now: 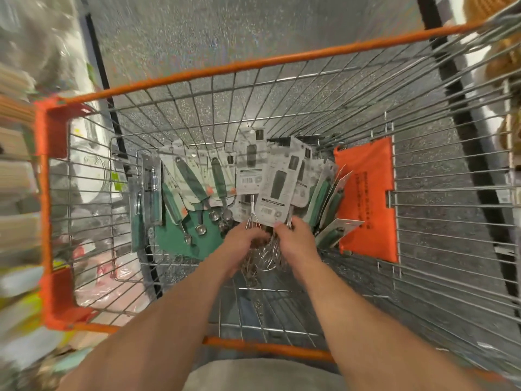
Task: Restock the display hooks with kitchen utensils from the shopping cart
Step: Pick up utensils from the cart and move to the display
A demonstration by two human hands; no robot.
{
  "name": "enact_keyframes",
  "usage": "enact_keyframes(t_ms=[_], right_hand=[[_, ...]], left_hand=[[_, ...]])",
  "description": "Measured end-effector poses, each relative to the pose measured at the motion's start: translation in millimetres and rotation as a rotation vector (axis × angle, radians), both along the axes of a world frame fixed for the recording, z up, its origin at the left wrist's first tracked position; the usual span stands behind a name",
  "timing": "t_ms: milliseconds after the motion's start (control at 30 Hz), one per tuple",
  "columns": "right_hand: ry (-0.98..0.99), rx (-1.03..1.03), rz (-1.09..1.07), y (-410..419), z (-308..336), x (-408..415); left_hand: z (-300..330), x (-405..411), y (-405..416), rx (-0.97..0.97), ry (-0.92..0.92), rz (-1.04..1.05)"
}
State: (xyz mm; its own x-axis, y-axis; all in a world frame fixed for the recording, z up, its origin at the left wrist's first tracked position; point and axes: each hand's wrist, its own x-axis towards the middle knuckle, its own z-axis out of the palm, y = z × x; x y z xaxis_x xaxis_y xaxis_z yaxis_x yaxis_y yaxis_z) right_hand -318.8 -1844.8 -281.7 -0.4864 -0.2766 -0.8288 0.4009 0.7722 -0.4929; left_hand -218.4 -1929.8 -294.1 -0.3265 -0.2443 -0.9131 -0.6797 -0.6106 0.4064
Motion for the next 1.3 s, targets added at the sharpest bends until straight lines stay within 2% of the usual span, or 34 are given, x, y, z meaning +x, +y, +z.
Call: enact_keyframes(t_ms=[200, 333, 500, 667, 900, 1067, 1300], right_hand=[[0.035, -0.078, -0.095, 1.7, 31.6, 3.0], [-0.031, -0.152, -0.158, 10.4, 59.2, 6.4], [-0.091, -0.237, -0.139, 15.4, 84.5, -1.5], [-0.063, -0.316, -0.010, 10.2, 108.1, -3.0], [0.047, -0.406, 0.100, 0.8, 133.8, 8.2], [0.062, -0.514, 0.222, -10.1, 166.1, 47.3], [0.181, -0.684, 0.418, -32.3, 214.7, 134.2]], left_hand=[[34.7, -3.2, 1.5, 0.017, 0.069, 0.143], [65.0, -1.5, 2.5, 0.057, 0.131, 0.187], [93.9, 5.0, -5.5, 0.090, 0.143, 0.356], [112.7, 11.7, -5.0, 0.032, 0.167, 0.385], [148.3, 25.3, 15.2, 0.007, 0.333, 0.548], [167.0, 66.4, 22.6, -0.117, 0.380, 0.714], [209.5, 164.3, 28.5, -0.232, 0.605, 0.944]])
